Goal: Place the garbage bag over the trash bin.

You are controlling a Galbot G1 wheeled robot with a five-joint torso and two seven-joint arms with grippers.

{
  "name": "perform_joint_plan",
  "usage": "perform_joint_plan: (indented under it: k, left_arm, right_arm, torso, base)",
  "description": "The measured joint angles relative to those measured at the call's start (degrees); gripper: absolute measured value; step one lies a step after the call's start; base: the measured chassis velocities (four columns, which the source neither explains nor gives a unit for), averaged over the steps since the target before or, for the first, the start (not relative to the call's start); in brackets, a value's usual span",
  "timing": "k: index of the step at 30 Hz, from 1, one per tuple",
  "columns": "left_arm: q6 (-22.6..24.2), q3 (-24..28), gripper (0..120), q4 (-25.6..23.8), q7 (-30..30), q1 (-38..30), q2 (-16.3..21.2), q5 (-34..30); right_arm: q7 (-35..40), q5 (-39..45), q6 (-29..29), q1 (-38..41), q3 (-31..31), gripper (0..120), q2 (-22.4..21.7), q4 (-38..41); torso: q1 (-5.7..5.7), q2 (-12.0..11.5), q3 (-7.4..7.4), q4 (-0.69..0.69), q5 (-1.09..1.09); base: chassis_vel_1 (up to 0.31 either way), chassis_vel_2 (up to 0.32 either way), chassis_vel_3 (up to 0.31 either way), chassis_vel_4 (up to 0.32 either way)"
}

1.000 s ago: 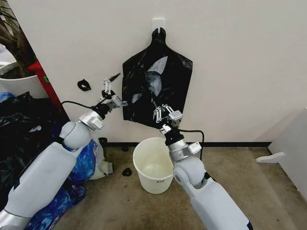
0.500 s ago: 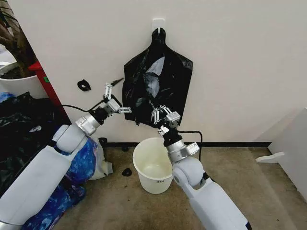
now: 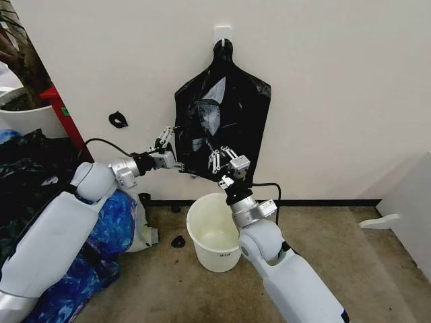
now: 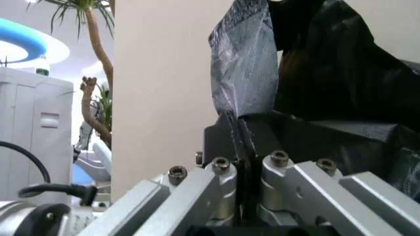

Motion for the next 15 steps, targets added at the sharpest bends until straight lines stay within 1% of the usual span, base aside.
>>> perform_joint_plan:
  k: [1,3,5,6,8,9,11,13,14,15]
  left_arm:
    - [0.2,-0.1,78,0.1,0.8,-0.2,-0.2,0.3]
    - [1.0,-0.6,67,0.3,2.8,-0.7,-0.6,1.1]
    - [1.6,-1.1,60,0.3,3.6,-0.8,-0.8,1.7]
    - [1.6,-1.1,60,0.3,3.6,-0.8,-0.8,1.7]
    - [2.3,-1.4,55,0.3,3.9,-0.8,-0.8,1.8]
    - [3.2,-1.6,48,0.3,3.9,-0.8,-0.7,1.8]
    - [4.7,-1.7,40,0.3,4.0,-0.7,-0.6,1.5]
    - [5.8,-1.7,39,0.5,4.1,-0.7,-0.5,0.8]
    - [6.5,-1.7,41,0.7,4.1,-0.8,-0.5,0.2]
    - [6.5,-1.7,41,0.7,4.1,-0.8,-0.5,0.2]
  right_arm:
    - [0.0,0.0,0.0,0.0,0.1,0,-0.1,0.1]
    - [0.0,0.0,0.0,-0.2,0.4,0,-0.4,0.3]
    - [0.0,0.0,0.1,-0.2,0.6,0,-0.6,0.5]
    - [0.0,0.0,0.1,-0.2,0.6,0,-0.6,0.5]
    - [0.0,0.1,0.1,-0.3,0.8,0,-0.8,0.6]
    - [0.0,0.1,0.1,-0.3,0.9,0,-0.9,0.8]
    - [0.0,0.2,0.1,-0.3,1.0,0,-1.0,0.9]
    - [0.0,0.2,0.1,-0.3,1.0,0,-1.1,1.0]
    - [0.0,0.2,0.1,-0.4,0.9,0,-1.1,1.1]
    - [0.0,0.2,0.1,-0.4,0.9,0,-1.1,1.1]
  torso:
    - [0.0,0.0,0.0,0.0,0.0]
    - [0.0,0.0,0.0,0.0,0.0]
    - [0.0,0.0,0.0,0.0,0.0]
    - [0.0,0.0,0.0,0.0,0.0]
    - [0.0,0.0,0.0,0.01,0.0]
    - [0.0,0.0,0.0,0.01,0.0]
    - [0.0,0.0,0.0,0.0,0.0]
    - [0.0,0.0,0.0,0.01,0.0]
    - [0.0,0.0,0.0,0.01,0.0]
    - [0.0,0.0,0.0,0.01,0.0]
  base:
    - [0.0,0.0,0.0,0.0]
    - [0.0,0.0,0.0,0.0]
    - [0.0,0.0,0.0,0.0]
    - [0.0,0.0,0.0,0.0]
    - [0.0,0.0,0.0,0.0]
    - [0.0,0.0,0.0,0.0]
    - [0.0,0.0,0.0,0.0]
    - [0.0,0.0,0.0,0.0]
    - [0.0,0.0,0.0,0.0]
    - [0.0,0.0,0.0,0.0]
